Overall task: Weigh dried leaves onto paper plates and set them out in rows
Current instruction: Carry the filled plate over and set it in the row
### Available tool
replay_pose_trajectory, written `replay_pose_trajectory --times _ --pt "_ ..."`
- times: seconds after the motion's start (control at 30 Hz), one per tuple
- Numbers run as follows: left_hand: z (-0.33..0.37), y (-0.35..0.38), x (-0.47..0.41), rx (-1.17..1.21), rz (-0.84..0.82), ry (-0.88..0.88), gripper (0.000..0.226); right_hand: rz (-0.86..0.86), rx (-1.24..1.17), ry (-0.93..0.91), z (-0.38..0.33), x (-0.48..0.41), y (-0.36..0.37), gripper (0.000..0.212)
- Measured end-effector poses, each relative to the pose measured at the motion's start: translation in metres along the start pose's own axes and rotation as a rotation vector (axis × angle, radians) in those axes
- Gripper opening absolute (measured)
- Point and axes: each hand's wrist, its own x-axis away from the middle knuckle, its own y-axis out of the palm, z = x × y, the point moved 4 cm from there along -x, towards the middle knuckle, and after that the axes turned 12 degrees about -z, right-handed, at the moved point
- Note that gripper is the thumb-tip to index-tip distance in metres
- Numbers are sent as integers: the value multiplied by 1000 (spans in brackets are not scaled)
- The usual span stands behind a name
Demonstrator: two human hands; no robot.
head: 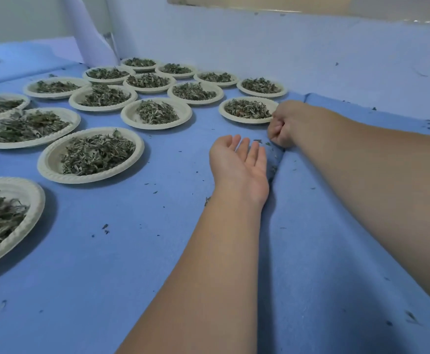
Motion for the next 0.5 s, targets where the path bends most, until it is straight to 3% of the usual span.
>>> replay_pose_trajectory --times 0.17,0.5 --pt "-1 3 2 -8 3 3 35 10 -94 -9 -2 -9 4 34" --pt "-3 6 8 -93 16 9 27 -53 -45 -29 -1 1 2 35"
